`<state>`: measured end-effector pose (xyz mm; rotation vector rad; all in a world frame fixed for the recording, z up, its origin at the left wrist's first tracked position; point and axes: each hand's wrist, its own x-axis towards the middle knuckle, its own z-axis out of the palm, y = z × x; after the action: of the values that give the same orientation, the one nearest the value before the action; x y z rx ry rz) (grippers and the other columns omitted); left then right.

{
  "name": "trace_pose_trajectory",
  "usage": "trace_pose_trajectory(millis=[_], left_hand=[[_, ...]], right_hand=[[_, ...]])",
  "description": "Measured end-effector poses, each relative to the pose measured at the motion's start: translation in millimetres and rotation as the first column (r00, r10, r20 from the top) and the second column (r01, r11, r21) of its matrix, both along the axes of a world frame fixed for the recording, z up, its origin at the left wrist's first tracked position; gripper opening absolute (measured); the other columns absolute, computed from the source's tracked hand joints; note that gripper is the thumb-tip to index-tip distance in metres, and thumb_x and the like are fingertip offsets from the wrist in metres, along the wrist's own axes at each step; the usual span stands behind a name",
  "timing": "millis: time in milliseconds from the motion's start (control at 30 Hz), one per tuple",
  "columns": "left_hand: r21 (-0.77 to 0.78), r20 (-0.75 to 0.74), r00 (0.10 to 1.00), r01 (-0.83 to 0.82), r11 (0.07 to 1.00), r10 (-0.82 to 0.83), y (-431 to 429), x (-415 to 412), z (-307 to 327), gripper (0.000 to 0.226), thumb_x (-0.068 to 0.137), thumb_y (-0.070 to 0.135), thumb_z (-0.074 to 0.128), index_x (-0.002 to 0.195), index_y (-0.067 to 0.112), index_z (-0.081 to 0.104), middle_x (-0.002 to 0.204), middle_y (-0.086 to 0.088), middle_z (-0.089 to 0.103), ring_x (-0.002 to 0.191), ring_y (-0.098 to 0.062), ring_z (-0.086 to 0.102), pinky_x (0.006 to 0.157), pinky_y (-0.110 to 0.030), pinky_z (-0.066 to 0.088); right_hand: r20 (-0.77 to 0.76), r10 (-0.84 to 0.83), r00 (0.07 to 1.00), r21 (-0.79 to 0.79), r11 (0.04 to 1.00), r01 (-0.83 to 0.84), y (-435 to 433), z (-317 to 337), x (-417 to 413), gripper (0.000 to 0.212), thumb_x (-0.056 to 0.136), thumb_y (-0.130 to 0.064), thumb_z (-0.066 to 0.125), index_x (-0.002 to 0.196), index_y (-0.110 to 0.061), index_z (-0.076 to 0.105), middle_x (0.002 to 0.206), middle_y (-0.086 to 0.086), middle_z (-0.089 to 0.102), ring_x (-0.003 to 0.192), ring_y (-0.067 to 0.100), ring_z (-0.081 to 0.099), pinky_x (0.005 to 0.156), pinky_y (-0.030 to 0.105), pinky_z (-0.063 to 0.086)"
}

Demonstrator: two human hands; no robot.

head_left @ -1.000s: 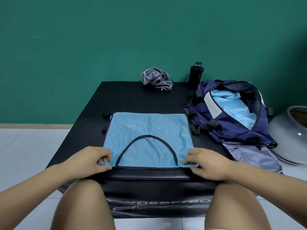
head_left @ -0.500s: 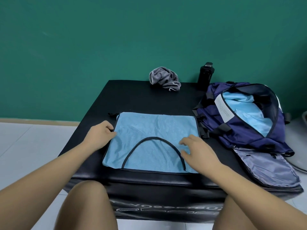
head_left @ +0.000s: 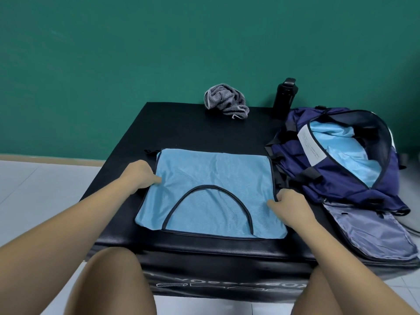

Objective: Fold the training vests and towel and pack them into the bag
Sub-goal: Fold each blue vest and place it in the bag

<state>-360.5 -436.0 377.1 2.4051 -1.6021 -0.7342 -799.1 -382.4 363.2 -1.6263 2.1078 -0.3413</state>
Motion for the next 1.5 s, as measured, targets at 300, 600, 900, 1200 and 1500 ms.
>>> trace_pose_trajectory(millis=[300,600,900,1200,1500], left_hand=[[-0.134,0.172,0.985,0.002,0.991,0.022,-57,-14,10,0.033,0.076,0.024,0.073,0.061,0.017,0.045,0.054,0.0,0.048,0.048,-0.023,0.047,0.047,-0.026,0.034],[-0.25,0.324,0.946,0.114,0.962,-0.028,-143,-58,3,0.022,0.08,0.022,0.072,0.068,0.012,0.058,0.068,-0.005,0.061,0.057,-0.025,0.054,0.051,-0.029,0.039],[-0.324,0.358,0.931,0.202,0.924,-0.078,-192,-93,-7,0.016,0.09,0.017,0.064,0.104,0.012,0.069,0.092,-0.01,0.065,0.083,-0.034,0.062,0.068,-0.038,0.049],[-0.354,0.347,0.936,0.192,0.915,-0.062,-202,-95,-25,0.011,0.087,0.015,0.063,0.098,0.012,0.064,0.085,-0.008,0.061,0.078,-0.032,0.059,0.064,-0.038,0.046],[-0.41,0.285,0.951,0.232,0.882,-0.117,-214,-113,-31,0.011,0.087,0.015,0.063,0.096,0.01,0.062,0.085,-0.011,0.065,0.075,-0.033,0.059,0.063,-0.038,0.046]], right_hand=[[0.157,0.077,0.985,0.158,0.982,-0.102,42,22,38,0.026,0.093,-0.024,0.062,0.073,-0.013,0.048,0.053,0.006,0.068,0.042,0.019,0.067,0.041,0.023,0.042],[0.253,0.271,0.929,0.231,0.915,-0.33,85,24,90,0.034,0.099,-0.03,0.053,0.07,-0.014,0.046,0.068,0.013,0.074,0.043,0.016,0.066,0.042,0.027,0.047],[-0.524,0.548,0.652,-0.304,0.594,-0.745,35,25,36,0.018,0.085,-0.024,0.058,0.1,-0.016,0.06,0.095,0.0,0.052,0.081,0.028,0.051,0.069,0.041,0.044],[-0.677,0.603,0.421,-0.075,0.512,-0.856,-9,3,-5,0.024,0.085,-0.021,0.051,0.108,-0.014,0.057,0.101,0.005,0.053,0.088,0.031,0.051,0.078,0.044,0.041],[-0.686,0.627,0.369,-0.103,0.418,-0.903,8,-5,8,0.02,0.075,-0.004,0.062,0.086,-0.015,0.049,0.079,0.005,0.045,0.065,0.028,0.041,0.066,0.04,0.033]])
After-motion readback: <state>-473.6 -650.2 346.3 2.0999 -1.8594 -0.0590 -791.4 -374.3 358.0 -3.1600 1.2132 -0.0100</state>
